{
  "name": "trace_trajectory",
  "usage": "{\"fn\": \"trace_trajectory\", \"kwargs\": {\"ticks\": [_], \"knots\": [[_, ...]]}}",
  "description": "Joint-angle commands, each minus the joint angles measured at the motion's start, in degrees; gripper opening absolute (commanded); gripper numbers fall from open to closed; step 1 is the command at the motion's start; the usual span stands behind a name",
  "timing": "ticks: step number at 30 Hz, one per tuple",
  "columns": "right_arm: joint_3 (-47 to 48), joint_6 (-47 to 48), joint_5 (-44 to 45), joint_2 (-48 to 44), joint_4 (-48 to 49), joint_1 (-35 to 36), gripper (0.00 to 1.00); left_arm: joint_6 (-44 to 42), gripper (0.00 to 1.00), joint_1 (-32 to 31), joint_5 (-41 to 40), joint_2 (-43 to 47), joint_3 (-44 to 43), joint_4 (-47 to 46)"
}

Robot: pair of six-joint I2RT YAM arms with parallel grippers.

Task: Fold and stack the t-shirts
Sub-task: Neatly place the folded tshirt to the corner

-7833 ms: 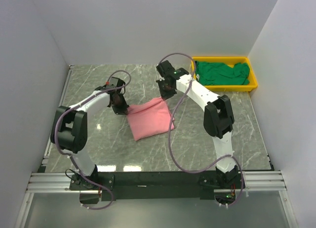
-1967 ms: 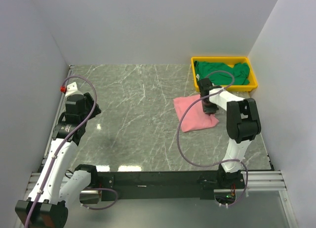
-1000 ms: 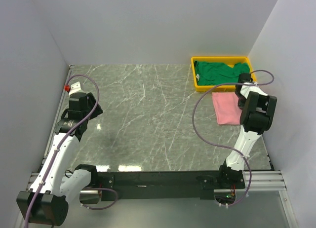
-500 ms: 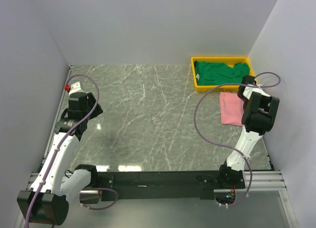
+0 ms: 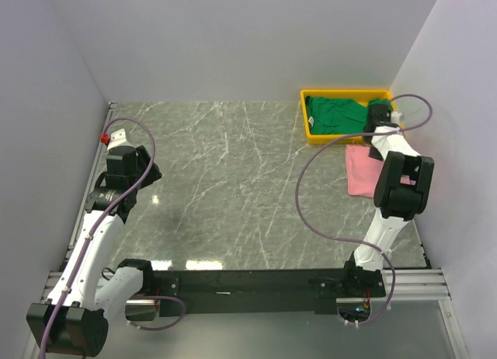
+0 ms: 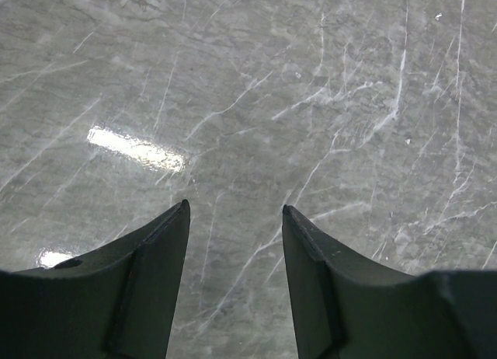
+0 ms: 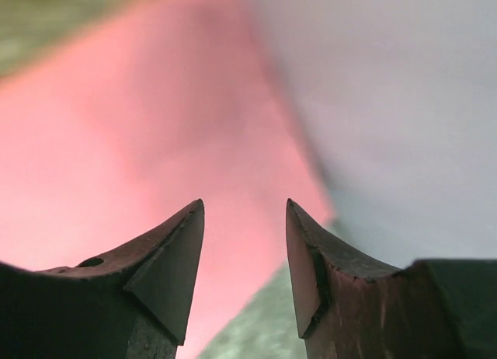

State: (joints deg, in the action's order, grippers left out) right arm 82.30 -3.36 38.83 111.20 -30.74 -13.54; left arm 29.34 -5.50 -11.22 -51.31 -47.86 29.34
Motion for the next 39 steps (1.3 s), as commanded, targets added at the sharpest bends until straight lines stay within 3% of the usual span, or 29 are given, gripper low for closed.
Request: {"fn": "trace_trajectory", "kwargs": {"ticks": [1,4,15,18,25,28,39], "knots": [[1.5,0.3,-8.4,-2.7,1.6,5.2,0.54,-1.0,0.57,0.3,1.2,1.5,0.4,-2.2],[-1.0,1.6,-15.3,-2.9,4.1,8.4,0.54,-1.0,0.56,0.3,0.9,1.9,0.5,-2.2],[-8.3,1.6,-18.6,0.7,8.3,11.4,0.52,-1.1,0.56,0.3,1.3,2.2,0.5,-2.3],[-7.6,2.3,-20.2,1.3,7.5,11.6,0.44,-1.1,0.56,0.3,1.4,2.2,0.5,-2.4],[-7.5,4.5,-20.0,1.4,5.9,12.3,0.10,-1.1,0.56,0.3,1.2,2.5,0.6,-2.3],[-8.7,5.3,-19.8,0.4,6.0,12.7,0.03,-1.1,0.56,0.3,1.4,2.9,0.5,-2.3],[-10.4,8.0,-20.1,-2.4,4.2,14.9,0.00,-1.1,0.56,0.3,1.3,4.1,0.8,-2.3]]}}
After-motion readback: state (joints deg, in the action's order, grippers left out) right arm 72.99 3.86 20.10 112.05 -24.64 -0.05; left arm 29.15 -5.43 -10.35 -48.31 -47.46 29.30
